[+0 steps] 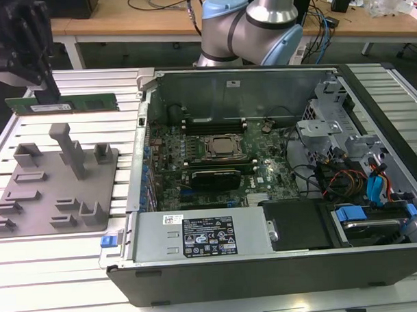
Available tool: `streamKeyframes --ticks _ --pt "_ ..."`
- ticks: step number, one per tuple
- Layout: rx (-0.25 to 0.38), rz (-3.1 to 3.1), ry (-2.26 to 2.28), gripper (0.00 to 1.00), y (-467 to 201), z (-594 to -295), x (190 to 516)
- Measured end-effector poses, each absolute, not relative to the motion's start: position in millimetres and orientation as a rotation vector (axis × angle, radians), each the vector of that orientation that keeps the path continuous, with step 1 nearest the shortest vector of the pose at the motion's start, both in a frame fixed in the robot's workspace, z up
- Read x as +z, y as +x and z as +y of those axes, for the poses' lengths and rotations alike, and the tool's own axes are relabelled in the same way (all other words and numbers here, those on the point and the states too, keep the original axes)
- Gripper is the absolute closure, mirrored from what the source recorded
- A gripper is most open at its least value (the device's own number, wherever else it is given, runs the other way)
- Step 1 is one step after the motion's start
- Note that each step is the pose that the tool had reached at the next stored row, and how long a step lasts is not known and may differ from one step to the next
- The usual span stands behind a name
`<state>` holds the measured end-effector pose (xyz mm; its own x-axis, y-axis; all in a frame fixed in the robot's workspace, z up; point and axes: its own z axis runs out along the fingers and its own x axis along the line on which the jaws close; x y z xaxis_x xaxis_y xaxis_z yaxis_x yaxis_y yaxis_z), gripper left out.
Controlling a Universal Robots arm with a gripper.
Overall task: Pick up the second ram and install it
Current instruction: 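Pick up the second ram and move it above second insertion slot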
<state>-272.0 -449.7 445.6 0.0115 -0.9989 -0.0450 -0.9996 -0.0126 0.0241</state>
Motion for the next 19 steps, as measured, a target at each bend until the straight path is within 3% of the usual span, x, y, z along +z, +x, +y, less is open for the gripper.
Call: streamKeyframes --ticks 19 --pt "0.078 2.198 -2.224 0.91 -205.0 -449.7 443.4"
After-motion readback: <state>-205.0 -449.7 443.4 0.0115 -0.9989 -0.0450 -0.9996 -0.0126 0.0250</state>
